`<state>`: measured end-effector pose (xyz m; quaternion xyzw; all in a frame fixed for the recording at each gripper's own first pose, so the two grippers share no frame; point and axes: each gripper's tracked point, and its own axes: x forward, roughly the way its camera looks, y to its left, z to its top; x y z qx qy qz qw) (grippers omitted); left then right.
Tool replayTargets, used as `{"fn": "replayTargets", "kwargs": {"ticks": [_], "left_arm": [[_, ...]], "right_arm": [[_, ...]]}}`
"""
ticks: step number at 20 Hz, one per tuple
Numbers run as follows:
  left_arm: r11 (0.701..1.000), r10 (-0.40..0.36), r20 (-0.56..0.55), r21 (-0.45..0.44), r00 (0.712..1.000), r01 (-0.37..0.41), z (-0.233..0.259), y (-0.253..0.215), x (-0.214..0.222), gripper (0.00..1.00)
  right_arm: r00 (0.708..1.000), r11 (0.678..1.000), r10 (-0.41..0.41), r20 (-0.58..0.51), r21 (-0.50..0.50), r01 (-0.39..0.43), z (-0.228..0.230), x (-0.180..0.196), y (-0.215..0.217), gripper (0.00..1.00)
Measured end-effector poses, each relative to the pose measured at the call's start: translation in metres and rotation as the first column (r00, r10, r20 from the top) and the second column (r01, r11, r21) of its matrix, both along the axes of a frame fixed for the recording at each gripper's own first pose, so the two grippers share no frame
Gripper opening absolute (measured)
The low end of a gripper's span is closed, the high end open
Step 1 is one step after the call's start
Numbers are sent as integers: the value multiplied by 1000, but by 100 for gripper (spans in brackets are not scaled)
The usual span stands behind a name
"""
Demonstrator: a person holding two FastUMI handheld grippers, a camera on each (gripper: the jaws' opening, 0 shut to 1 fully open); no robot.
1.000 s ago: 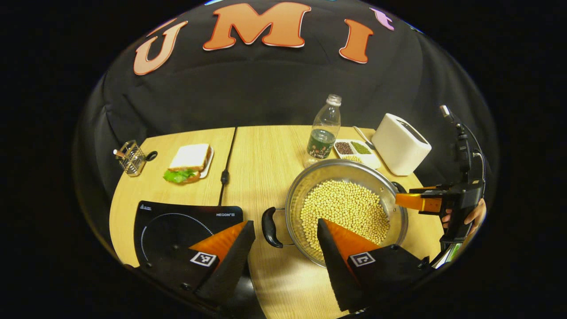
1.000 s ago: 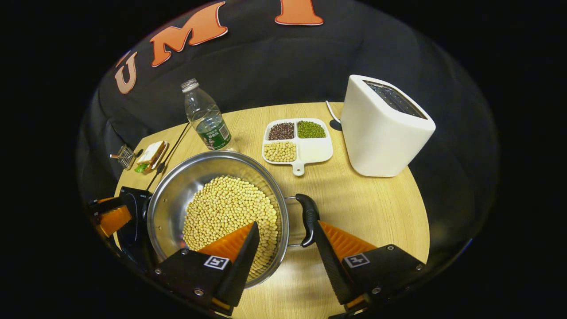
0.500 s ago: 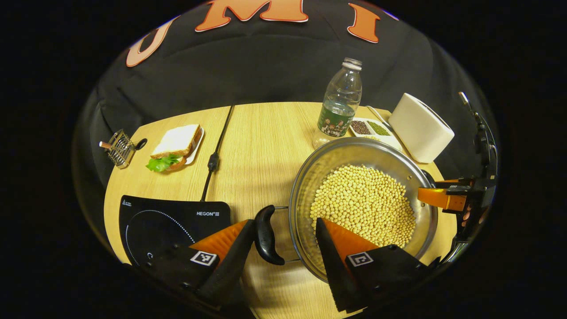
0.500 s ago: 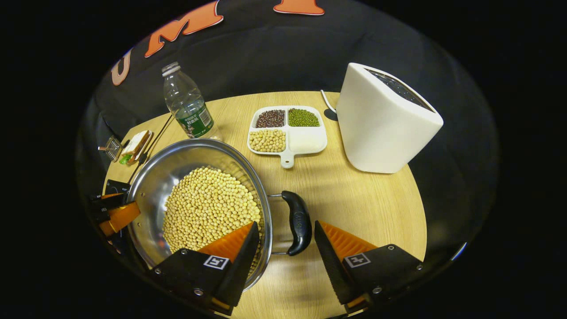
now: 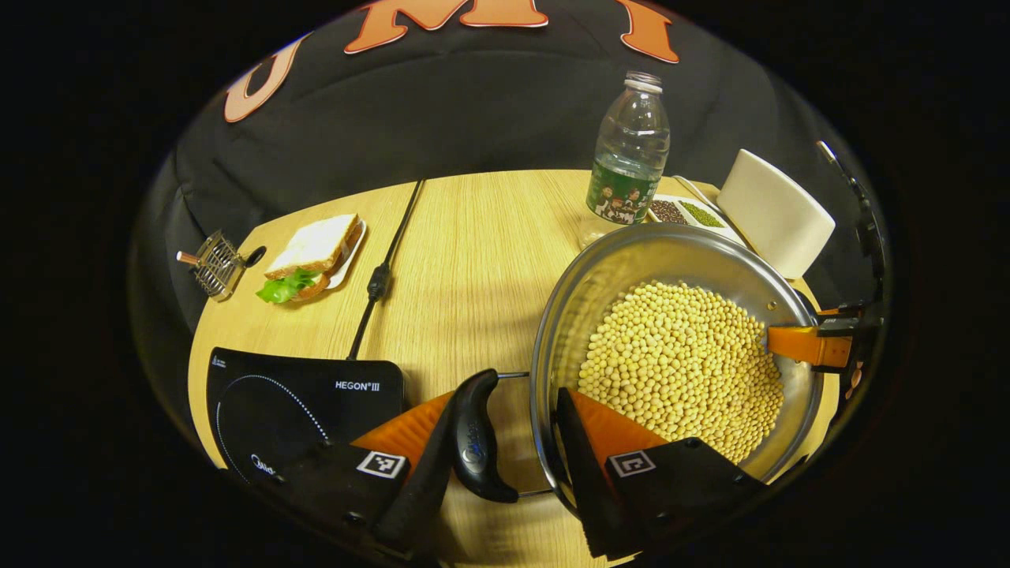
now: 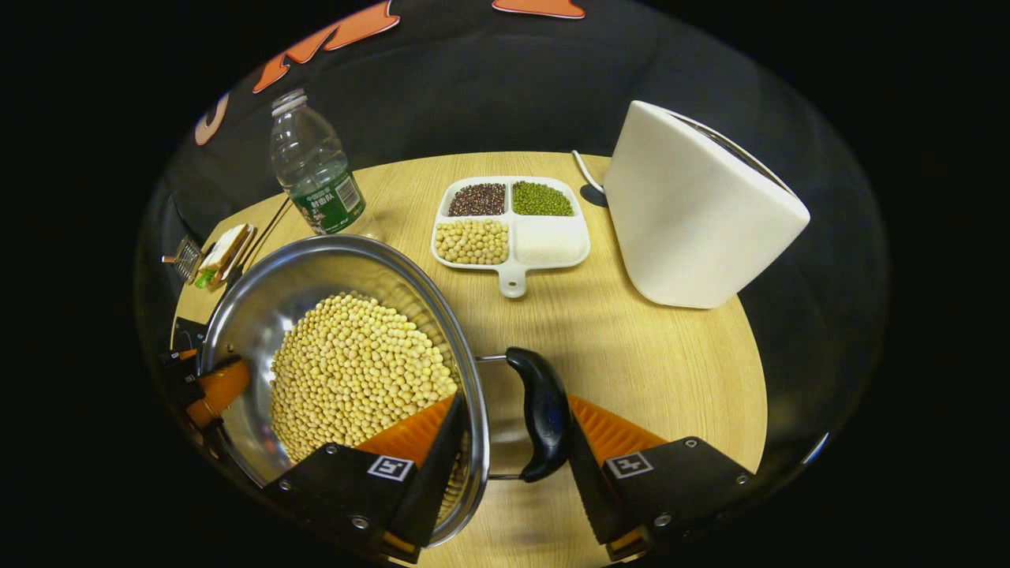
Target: First push the handle of the pot to place it horizontally, then grasp the pot with both hands and set it on the induction cooktop.
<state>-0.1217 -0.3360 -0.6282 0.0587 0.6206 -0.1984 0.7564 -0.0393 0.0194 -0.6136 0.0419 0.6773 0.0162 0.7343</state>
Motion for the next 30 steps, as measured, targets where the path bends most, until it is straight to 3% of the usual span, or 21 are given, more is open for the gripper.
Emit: {"fn": "replayTargets", "kwargs": {"ticks": [7, 9, 17, 21, 27, 28, 29, 30], "left_arm": [[1000, 12, 61, 6, 998, -12, 2, -2, 7, 69], [1000, 12, 71, 26, 997, -14, 6, -1, 6, 67], [1000, 2, 141, 16, 990, -5, 54, 11, 17, 68], [1000, 14, 165, 24, 986, -19, 79, 38, 19, 64], [997, 45, 216, 46, 975, -56, 117, 97, 35, 68], [997, 53, 222, 51, 974, -65, 123, 107, 35, 66], [995, 63, 228, 55, 972, -77, 127, 118, 37, 63], [994, 70, 232, 60, 970, -86, 130, 128, 38, 69]], "right_arm": [[1000, 1000, -25, 7, 6, 25, 6, -2, 3, 62], [1000, 1000, 1, 10, -10, -1, 5, -4, 3, 58], [997, 1000, -10, 73, -14, 11, 1, -7, -1, 57], [996, 1000, -5, 89, 0, 5, 2, -6, -2, 57], [992, 999, 18, 123, 39, -23, -6, -4, -3, 57], [992, 999, 24, 127, 46, -30, -7, -4, -3, 53], [991, 998, 28, 129, 53, -35, -7, -4, -3, 57], [990, 997, 38, 133, 58, -46, -8, -3, -4, 57]]}}
